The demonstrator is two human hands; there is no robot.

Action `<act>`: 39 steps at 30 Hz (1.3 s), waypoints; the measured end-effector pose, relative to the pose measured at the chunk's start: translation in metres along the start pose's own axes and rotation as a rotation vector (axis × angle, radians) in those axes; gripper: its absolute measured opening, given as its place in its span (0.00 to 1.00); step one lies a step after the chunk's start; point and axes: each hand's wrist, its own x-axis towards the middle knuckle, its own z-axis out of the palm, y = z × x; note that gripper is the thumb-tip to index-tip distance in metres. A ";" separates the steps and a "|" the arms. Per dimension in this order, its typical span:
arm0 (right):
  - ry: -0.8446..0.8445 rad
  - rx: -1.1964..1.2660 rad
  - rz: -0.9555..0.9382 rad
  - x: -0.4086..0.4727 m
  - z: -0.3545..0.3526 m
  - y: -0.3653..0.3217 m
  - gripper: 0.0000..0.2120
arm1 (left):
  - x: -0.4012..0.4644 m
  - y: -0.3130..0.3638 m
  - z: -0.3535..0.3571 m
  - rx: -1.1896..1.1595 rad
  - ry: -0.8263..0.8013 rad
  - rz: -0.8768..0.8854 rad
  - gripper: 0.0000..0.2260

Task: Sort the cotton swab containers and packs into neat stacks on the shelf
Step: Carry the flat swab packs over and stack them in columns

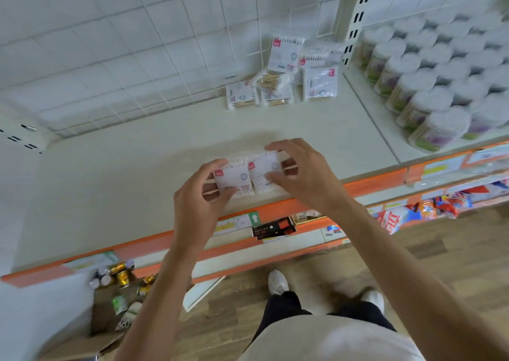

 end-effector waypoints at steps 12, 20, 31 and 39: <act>0.445 0.229 0.125 -0.175 -0.190 0.092 0.17 | -0.036 0.159 0.188 -0.139 -0.376 0.131 0.22; 0.697 0.279 0.276 -0.301 -0.296 0.165 0.14 | -0.086 0.239 0.344 -0.197 -0.611 0.177 0.23; 0.820 0.215 0.341 -0.357 -0.404 0.230 0.12 | -0.094 0.312 0.466 -0.221 -0.694 0.183 0.22; 0.791 0.223 0.345 -0.322 -0.486 0.283 0.12 | -0.051 0.345 0.552 -0.277 -0.631 0.178 0.20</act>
